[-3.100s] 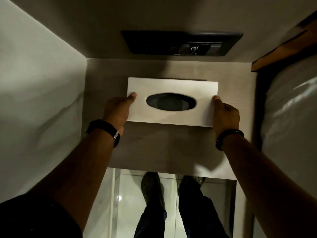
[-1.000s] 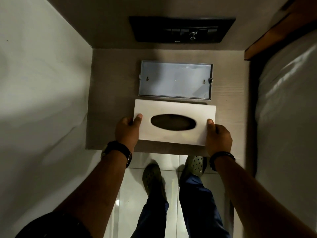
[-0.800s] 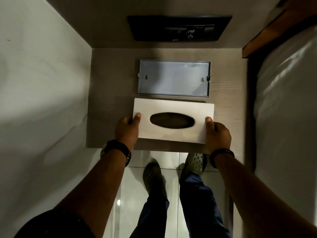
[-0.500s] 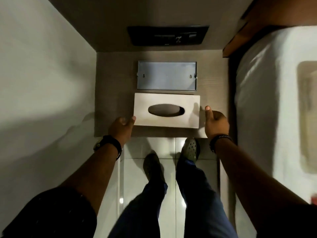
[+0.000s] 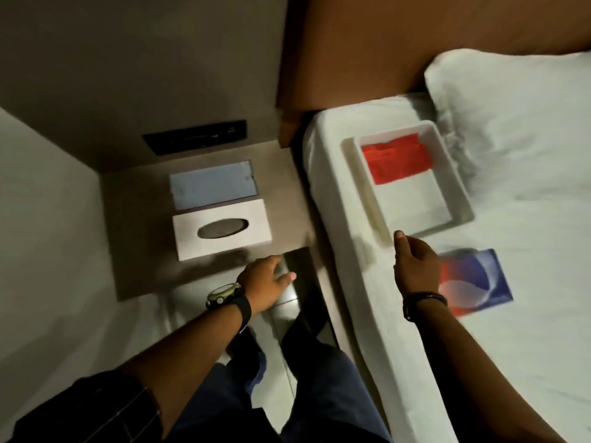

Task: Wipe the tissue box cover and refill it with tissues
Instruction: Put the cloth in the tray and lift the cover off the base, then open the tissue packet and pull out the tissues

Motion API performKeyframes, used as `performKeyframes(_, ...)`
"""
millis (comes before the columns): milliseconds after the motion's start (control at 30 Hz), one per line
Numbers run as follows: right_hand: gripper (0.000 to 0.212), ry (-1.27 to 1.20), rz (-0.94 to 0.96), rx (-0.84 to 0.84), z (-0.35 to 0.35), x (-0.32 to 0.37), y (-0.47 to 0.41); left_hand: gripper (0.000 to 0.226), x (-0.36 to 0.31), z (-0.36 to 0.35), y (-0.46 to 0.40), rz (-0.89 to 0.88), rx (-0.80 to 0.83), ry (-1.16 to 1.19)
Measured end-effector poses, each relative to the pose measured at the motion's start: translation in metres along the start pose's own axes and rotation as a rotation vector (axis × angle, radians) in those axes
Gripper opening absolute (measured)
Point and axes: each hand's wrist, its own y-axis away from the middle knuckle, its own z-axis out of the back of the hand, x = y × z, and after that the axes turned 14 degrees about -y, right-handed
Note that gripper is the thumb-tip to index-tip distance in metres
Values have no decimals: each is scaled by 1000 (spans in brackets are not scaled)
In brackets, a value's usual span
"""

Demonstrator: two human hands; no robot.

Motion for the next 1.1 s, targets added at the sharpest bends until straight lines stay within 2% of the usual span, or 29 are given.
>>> performKeyframes(333, 42, 6, -141, -348, 173, -62, -39, 50, -179, -51, -6, -305, 14, -162)
performKeyframes(400, 55, -1, -221, -405, 191, -80, -61, 50, -213, -74, -11, -365, -27, -231)
performKeyframes(500, 76, -93, -436, -350, 208, -110, -92, 52, -256, -115, -14, -480, -109, -373)
performKeyframes(567, 77, -247, -563, -231, 215, -127, -109, 74, -279, -148, -15, -519, -114, -475)
performKeyframes(600, 70, -302, -589, -168, 217, -135, -115, 92, -287, -163, -18, -510, -95, -542)
performKeyframes(667, 45, -334, -543, -120, 216, -147, -123, 124, -293, -186, -26, -443, -53, -714)
performKeyframes(733, 32, -335, -483, -142, 217, -157, -126, 138, -292, -199, -34, -384, -76, -838)
performKeyframes(833, 35, -486, -512, -136, 217, -164, -127, 141, -290, -205, -41, -348, -143, -855)
performKeyframes(933, 41, -594, -510, -137, 222, -157, -128, 140, -289, -203, -40, -336, -177, -774)
performKeyframes(1100, 63, -579, -266, -75, 236, -109, -130, 146, -278, -190, -36, -324, -126, -471)
